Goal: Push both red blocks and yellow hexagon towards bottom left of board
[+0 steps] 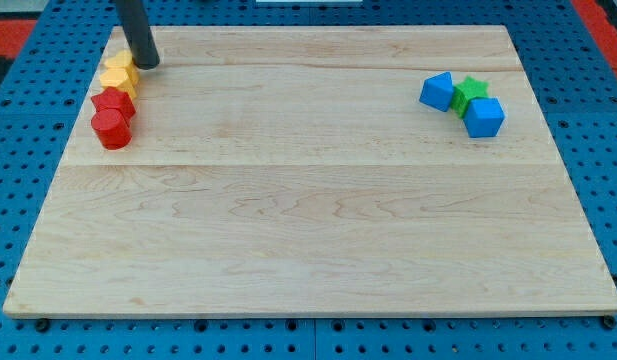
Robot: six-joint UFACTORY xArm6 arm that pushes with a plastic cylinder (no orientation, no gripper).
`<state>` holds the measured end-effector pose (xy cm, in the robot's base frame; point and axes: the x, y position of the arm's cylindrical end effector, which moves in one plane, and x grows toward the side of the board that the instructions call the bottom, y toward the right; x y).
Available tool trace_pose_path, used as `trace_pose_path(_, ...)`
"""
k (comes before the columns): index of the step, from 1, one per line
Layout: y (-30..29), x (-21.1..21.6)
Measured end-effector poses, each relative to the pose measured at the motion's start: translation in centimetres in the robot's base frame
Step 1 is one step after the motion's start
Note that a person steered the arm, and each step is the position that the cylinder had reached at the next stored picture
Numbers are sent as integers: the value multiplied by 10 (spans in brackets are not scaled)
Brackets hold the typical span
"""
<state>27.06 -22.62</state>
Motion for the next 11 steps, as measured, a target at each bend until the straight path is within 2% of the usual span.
trace_pose_path(1,3,-7)
trace_pose_path(2,8,-32)
trace_pose_path(5,-39,-34)
trace_pose_path(11,-17,76)
